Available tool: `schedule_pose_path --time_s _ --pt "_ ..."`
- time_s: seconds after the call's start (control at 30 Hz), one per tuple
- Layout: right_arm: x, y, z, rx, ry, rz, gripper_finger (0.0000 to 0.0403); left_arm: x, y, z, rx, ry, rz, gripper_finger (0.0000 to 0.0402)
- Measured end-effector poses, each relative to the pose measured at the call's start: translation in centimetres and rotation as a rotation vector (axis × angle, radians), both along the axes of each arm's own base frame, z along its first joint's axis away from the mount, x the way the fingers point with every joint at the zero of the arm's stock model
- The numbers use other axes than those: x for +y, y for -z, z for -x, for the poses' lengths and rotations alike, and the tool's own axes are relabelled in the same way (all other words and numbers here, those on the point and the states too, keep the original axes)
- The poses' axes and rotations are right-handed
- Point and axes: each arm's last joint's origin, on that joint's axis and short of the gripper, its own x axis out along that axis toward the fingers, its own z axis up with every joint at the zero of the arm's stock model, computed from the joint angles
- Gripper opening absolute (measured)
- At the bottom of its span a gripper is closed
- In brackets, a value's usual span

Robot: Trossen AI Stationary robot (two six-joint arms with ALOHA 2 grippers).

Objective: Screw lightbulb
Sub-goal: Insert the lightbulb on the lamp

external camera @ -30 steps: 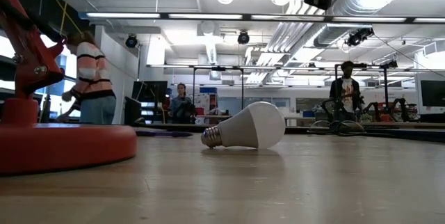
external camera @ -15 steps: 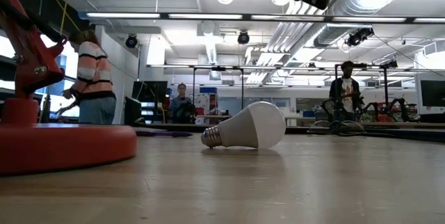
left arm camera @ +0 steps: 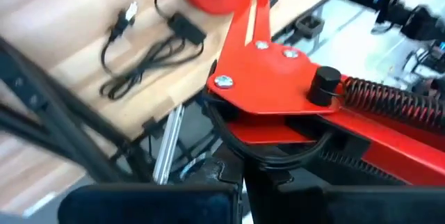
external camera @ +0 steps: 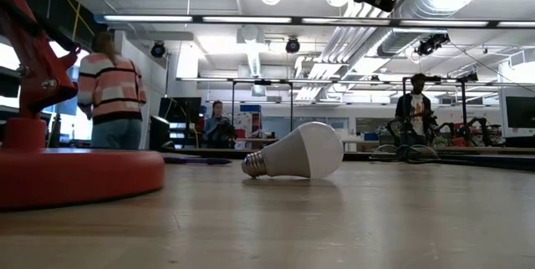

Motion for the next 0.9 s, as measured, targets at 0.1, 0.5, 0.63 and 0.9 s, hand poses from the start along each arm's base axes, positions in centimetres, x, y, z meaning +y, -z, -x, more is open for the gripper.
schedule_pose_path --time_s 0.1,0.5,0.63,0.9 --pt "0.0 0.0 0.0 -0.002 0.005 0.006 0.0 0.0 0.1 -0.3 -0.018 -0.039 -0.055 0.0" --pt "0.0 0.0 -0.1 -0.01 -0.016 0.025 0.0 0.4 0.3 -1.0 -0.048 -0.178 -0.213 0.0" --pt "0.0 0.0 -0.1 -0.011 -0.027 0.033 0.0 0.3 0.3 -1.8 -0.073 -0.207 -0.262 0.0" --pt "0.0 0.0 -0.1 -0.012 -0.039 0.035 0.0 -0.4 0.6 -3.9 -0.092 -0.193 -0.297 0.0"
